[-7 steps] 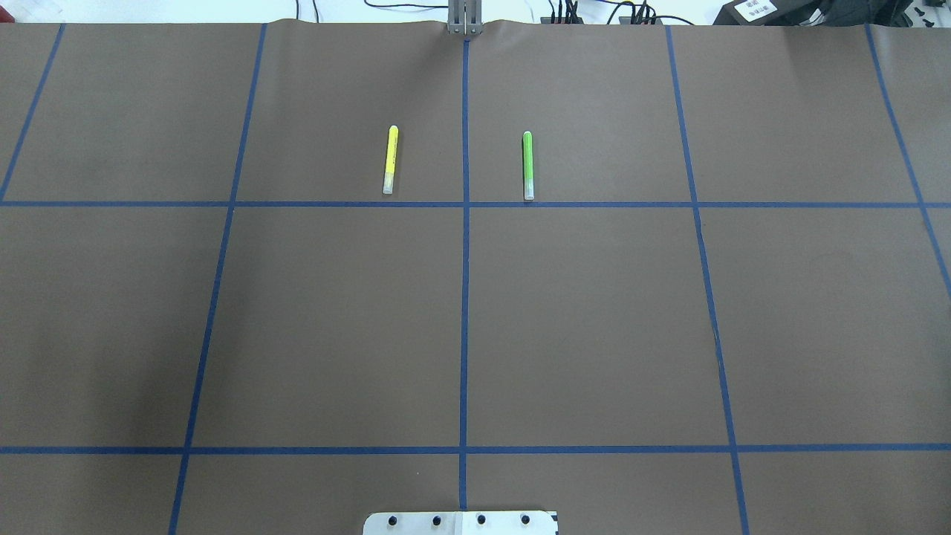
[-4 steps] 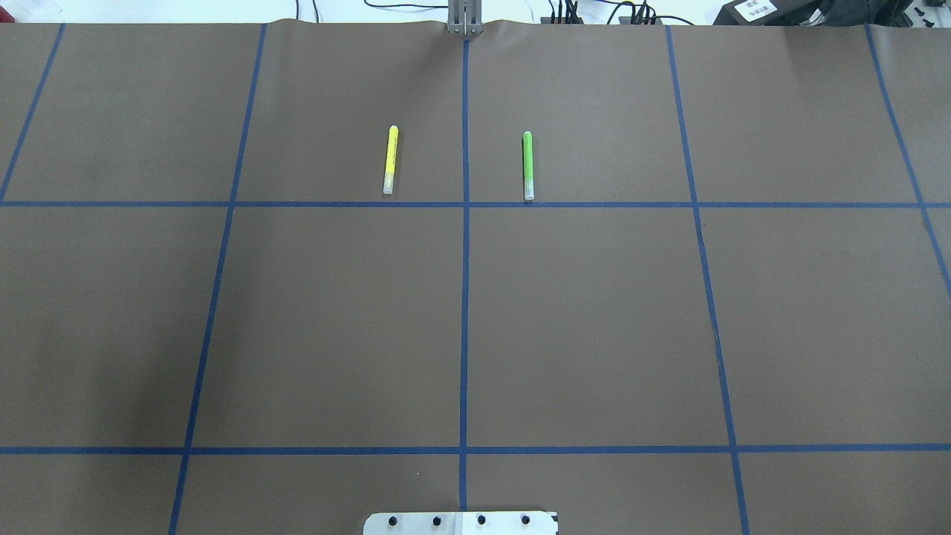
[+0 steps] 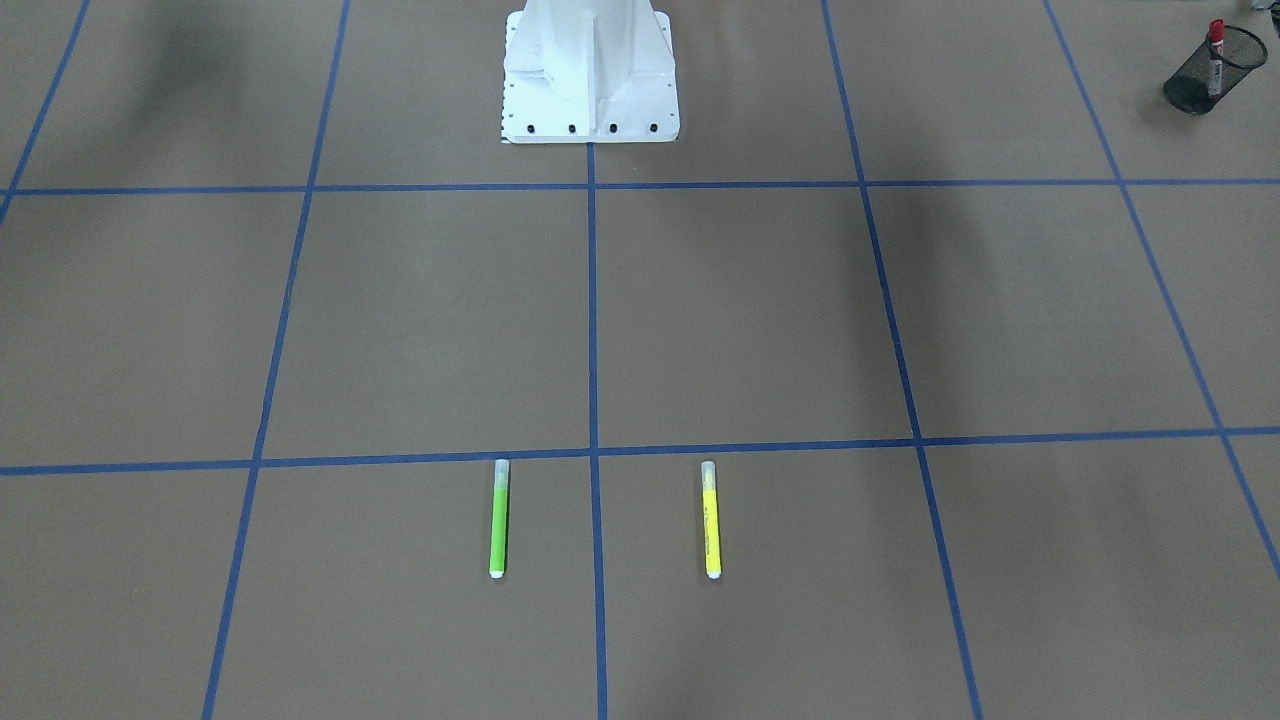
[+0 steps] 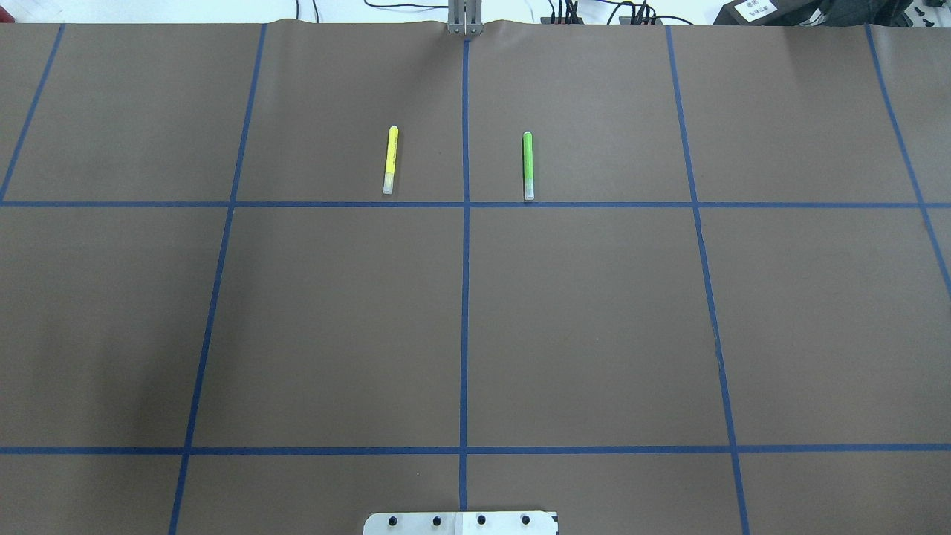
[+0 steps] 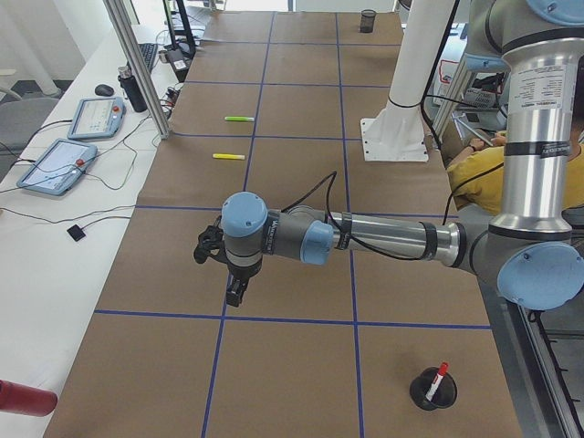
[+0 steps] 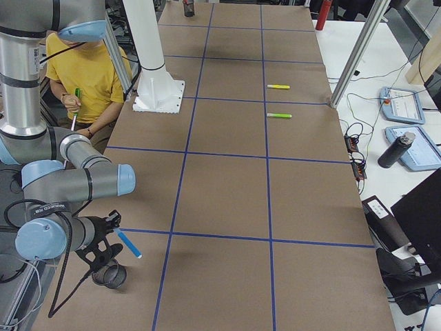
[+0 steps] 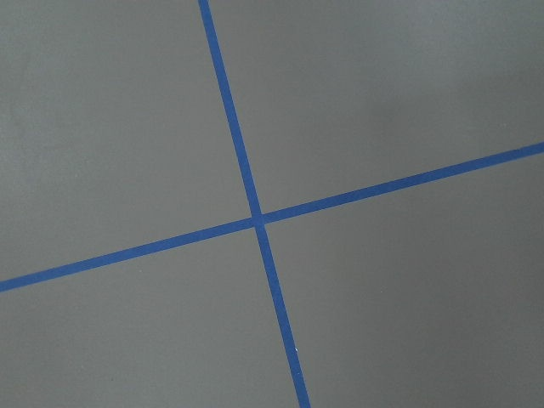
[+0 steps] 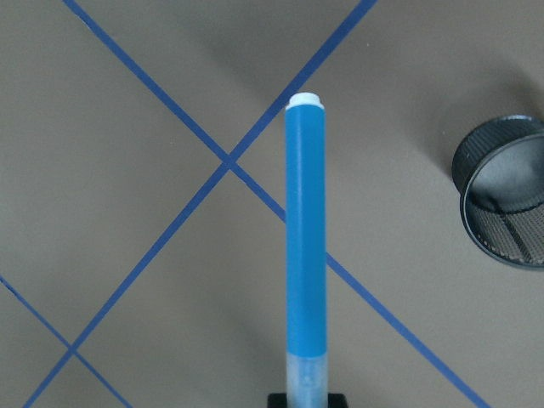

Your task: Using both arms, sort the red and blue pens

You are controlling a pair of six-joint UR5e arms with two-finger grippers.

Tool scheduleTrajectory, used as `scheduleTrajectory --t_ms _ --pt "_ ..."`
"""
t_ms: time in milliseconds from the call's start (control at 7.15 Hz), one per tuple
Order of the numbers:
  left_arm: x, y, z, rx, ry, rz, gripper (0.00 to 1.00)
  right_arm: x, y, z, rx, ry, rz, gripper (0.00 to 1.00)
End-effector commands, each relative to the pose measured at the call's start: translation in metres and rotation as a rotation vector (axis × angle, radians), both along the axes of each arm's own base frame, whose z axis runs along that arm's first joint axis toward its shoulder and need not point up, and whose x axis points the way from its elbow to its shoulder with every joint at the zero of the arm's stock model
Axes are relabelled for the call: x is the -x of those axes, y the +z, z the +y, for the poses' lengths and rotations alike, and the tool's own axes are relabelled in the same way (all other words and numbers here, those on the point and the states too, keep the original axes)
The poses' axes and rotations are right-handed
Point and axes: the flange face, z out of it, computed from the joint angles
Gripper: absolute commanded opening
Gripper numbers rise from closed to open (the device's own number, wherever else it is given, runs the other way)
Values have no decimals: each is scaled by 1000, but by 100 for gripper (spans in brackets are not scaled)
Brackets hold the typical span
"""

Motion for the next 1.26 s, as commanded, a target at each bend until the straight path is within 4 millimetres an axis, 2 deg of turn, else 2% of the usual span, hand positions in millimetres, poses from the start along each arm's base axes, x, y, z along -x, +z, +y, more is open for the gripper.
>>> scheduleTrajectory --t_ms 0,280,559,978,1118 --pt "0 -1 0 -9 0 0 100 6 7 5 142 53 -51 0" --pt "0 -1 0 -10 0 0 100 15 37 11 185 110 -122 0" --pt "0 -2 0 -21 0 0 100 24 43 23 210 124 -145 0" --pt "0 -2 -1 -29 -1 1 100 31 68 44 246 122 -182 0" --pt "0 -3 -1 -30 -2 1 100 28 68 54 253 109 -168 0"
